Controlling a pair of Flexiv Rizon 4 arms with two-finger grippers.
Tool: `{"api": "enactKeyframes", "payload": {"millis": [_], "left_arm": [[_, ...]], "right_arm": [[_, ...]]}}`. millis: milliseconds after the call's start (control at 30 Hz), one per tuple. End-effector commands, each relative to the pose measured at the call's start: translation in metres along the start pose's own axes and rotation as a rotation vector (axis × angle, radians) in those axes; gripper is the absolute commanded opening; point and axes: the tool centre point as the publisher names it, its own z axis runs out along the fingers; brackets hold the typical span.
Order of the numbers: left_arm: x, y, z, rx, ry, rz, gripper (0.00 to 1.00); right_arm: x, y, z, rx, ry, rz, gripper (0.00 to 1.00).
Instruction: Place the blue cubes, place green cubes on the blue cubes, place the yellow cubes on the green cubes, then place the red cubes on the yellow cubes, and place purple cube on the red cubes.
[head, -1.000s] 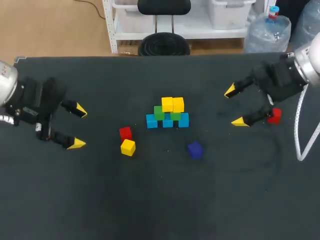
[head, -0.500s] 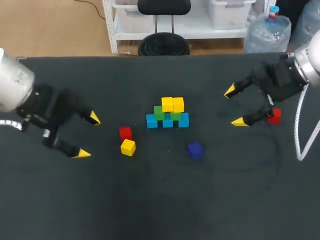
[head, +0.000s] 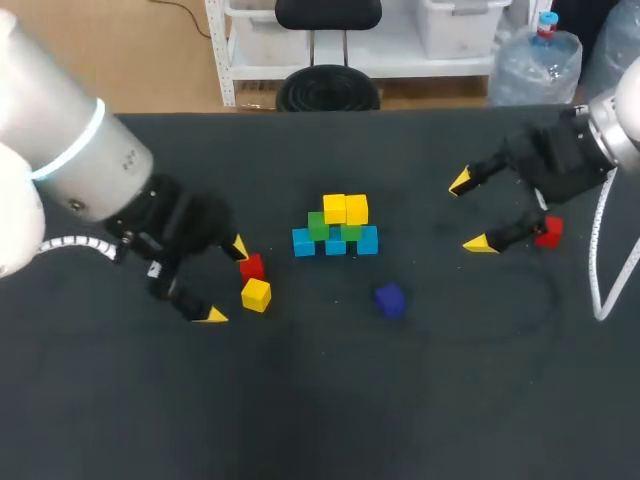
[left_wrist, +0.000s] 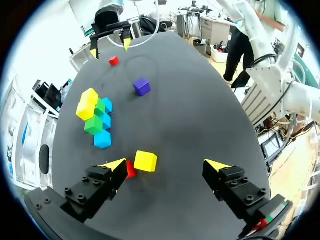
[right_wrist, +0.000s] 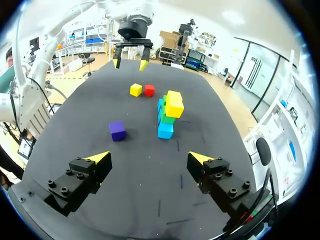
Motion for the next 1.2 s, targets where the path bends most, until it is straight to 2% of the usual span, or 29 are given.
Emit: {"api": "enactKeyframes", "payload": {"millis": [33,467,933,1200], "left_arm": [[-0.002,0.008,0.009,0.023,0.006,-0.013,1.00],[0.017,0.012,0.017,0.002,-0.010,-0.096,1.00],[0.034,-0.003,0.020,0.002,-0.028,-0.138,1.00],[0.041,-0.005,0.024,0.015,-0.029,-0.146,1.00]], "right_arm": [[0.001,-0.001,0.001,-0.001,-0.004,-0.001,1.00],[0.001,-0.001,0.001,-0.001,-0.004,-0.001,1.00],[0.001,-0.001,0.001,-0.001,-0.004,-0.001,1.00],[0.001,-0.001,0.001,-0.001,-0.004,-0.001,1.00]]}}
